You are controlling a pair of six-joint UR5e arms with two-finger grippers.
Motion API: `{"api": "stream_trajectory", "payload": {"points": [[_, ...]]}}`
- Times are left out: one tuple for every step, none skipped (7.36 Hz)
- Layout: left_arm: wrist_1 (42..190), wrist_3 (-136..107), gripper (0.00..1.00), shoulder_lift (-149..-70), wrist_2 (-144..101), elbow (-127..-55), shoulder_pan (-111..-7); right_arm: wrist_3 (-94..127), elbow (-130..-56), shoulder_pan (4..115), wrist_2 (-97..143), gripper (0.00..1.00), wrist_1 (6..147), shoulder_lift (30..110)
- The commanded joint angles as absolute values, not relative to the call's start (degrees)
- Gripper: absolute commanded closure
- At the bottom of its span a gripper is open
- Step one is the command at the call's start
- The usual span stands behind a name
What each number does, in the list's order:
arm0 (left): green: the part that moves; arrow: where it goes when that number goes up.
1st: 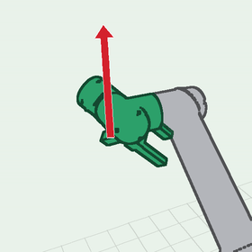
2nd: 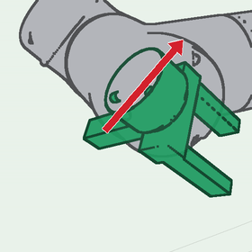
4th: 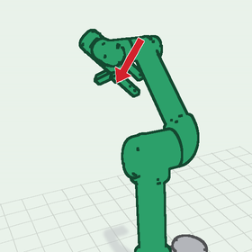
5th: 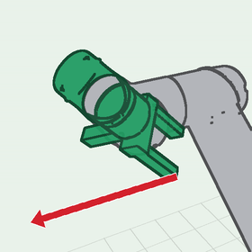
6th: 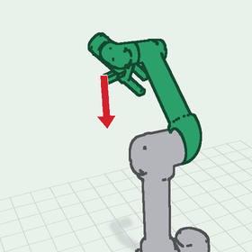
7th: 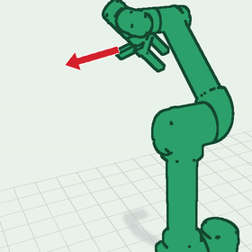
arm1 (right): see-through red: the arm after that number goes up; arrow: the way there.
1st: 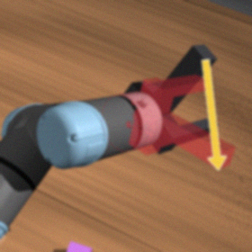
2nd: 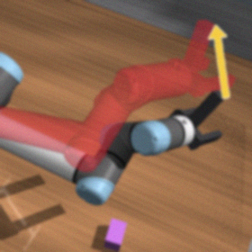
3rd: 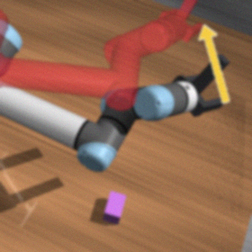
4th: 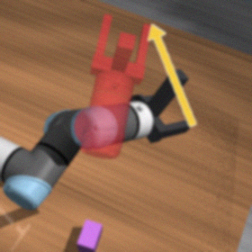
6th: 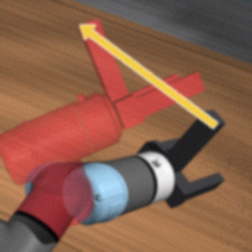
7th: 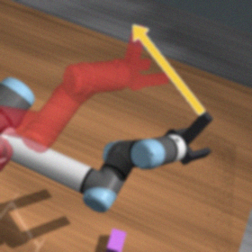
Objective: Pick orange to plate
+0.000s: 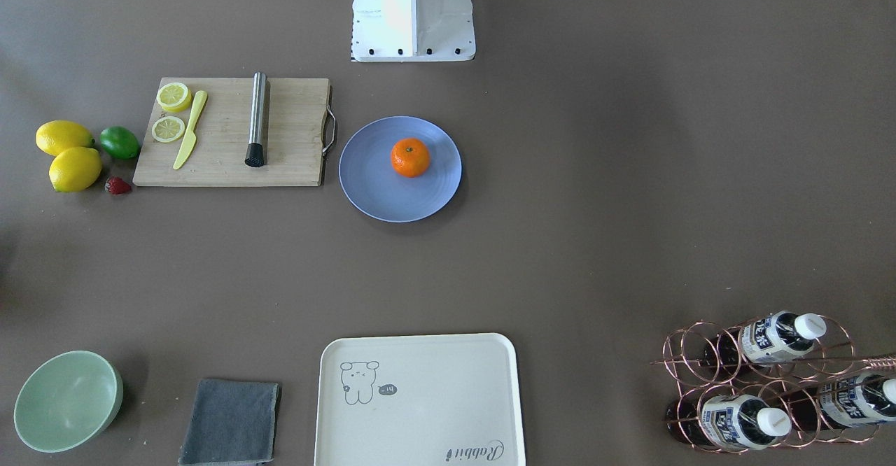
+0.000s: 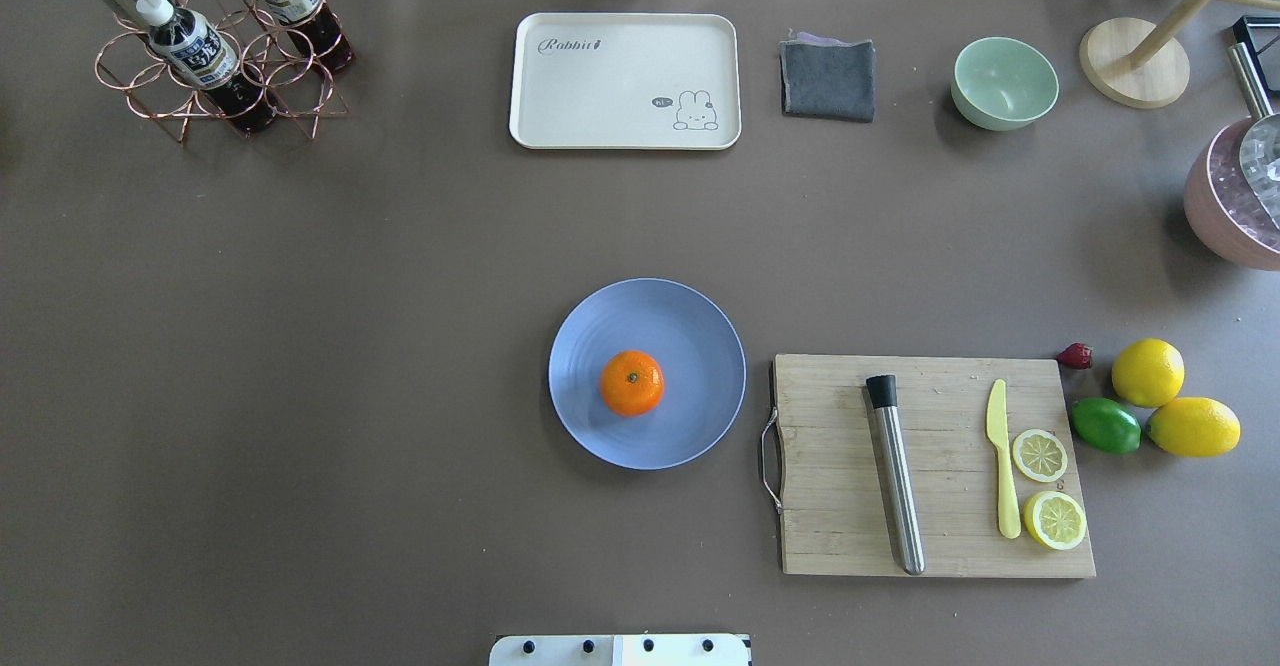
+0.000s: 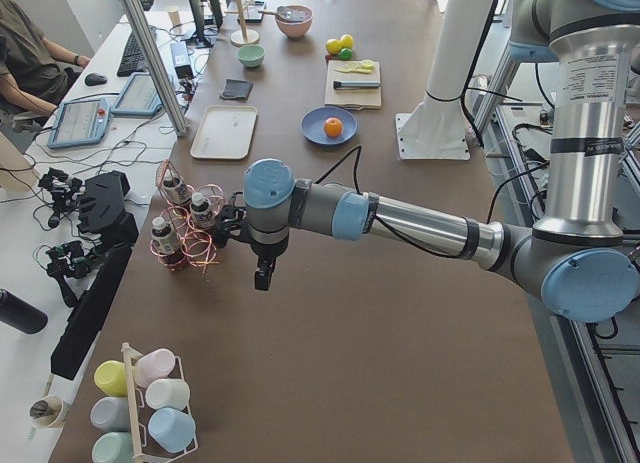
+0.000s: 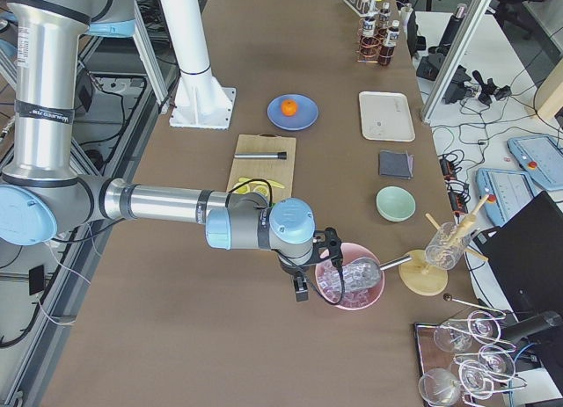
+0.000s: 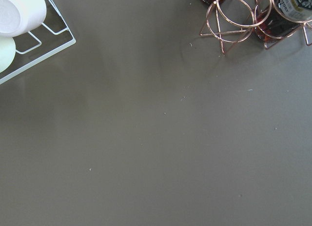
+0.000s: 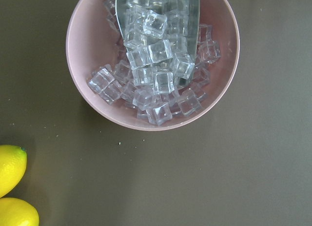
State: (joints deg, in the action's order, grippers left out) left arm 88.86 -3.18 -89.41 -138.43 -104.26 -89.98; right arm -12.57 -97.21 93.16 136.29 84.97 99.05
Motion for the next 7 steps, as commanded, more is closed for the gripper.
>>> {"api": "stream_trajectory", "payload": {"points": [[88.8, -3.1, 0.02, -89.6, -138.4, -104.1, -89.9, -12.6, -97.2, 93.2, 136.3, 0.00, 84.8, 99.4], [88.8, -3.0, 0.02, -88.9, -138.4, -104.4, -90.1, -12.6, -97.2, 93.3, 136.3, 0.00, 84.8, 99.5], [88.8, -2.6, 0.02, -88.9, -138.3, -104.3, -90.7, -12.6, -96.9, 93.3, 136.2, 0.00, 84.8, 99.5], [88.8, -2.5, 0.02, -87.8, -138.3, -104.4, -91.6, -12.6, -96.9, 93.3, 136.2, 0.00, 84.8, 99.5], [88.9, -2.4, 0.02, -86.9, -138.3, -104.3, -91.7, -12.6, -96.9, 93.3, 136.2, 0.00, 84.8, 99.8], [88.9, -2.4, 0.02, -85.7, -138.3, -104.6, -91.7, -12.6, -96.9, 93.3, 136.2, 0.00, 84.8, 99.8], [88.9, -2.3, 0.02, -85.0, -138.3, -105.0, -91.8, -12.6, -96.9, 93.3, 136.2, 0.00, 84.8, 99.8]]}}
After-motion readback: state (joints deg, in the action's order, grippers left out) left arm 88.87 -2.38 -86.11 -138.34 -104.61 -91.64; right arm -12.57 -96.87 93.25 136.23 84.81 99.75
